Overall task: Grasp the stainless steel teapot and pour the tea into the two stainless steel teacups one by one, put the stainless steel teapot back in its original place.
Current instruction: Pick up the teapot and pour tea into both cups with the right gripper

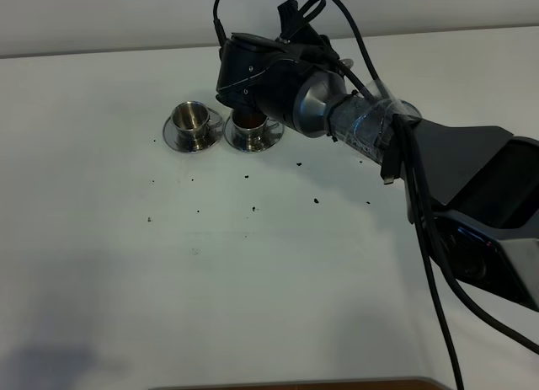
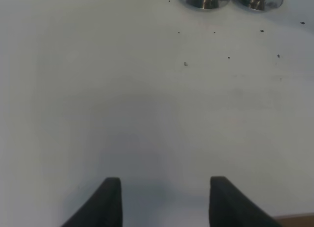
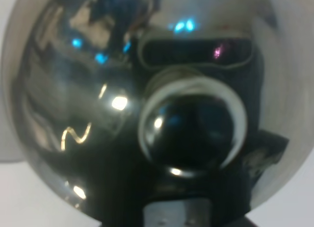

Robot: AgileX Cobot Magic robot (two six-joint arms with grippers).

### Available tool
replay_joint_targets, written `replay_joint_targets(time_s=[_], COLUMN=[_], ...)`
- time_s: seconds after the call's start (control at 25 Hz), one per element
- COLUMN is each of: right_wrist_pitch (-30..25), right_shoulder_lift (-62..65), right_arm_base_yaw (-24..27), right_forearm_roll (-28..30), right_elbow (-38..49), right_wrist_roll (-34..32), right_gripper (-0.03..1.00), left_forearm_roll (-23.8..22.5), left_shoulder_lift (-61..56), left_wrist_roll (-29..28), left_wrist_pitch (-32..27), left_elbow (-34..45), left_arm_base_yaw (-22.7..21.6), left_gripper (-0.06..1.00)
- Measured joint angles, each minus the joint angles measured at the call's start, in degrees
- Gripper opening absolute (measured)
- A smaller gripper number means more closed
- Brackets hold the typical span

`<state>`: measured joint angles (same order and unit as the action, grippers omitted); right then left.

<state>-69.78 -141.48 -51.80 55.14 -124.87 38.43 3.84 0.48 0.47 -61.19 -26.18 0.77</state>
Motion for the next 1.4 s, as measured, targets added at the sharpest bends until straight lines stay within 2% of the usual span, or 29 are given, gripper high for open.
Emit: replay_joint_targets(time_s=[0.16,0.72,0.88,1.08,1.32,1.4], right_wrist_pitch=[-0.1,-0.1,-0.2,-0.2,-0.5,-0.5], right_shoulder_lift=[0.0,4.3,6.8,10.0,12.5,12.5], right_arm_base_yaw=[0.2,1.0,2.0,3.5,4.8,4.8], right_forearm_roll=[-1.5,-14.7,-21.1,-32.3,-43.7,-45.8], right_elbow=[0.0,0.0,0.0,0.5,4.0,5.4], right_wrist_roll=[-2.9,-13.5,-18.9,-25.9,-27.7,-27.7], right_gripper=[0.19,0.19,0.19,0.19,0.19,0.19], left_forearm_roll=[0.0,0.0,0.0,0.0,0.0,0.0], left_shoulder_lift=[0.0,0.0,0.0,0.0,0.0,0.0], left_wrist_roll=[0.0,0.0,0.0,0.0,0.0,0.0], left_wrist_pitch=[0.0,0.0,0.0,0.0,0.0,0.0], left_elbow=[0.0,0.0,0.0,0.0,0.0,0.0], left_arm_base_yaw=[0.0,0.0,0.0,0.0,0.0,0.0], left_gripper=[0.47,0.47,0.47,0.47,0.47,0.47])
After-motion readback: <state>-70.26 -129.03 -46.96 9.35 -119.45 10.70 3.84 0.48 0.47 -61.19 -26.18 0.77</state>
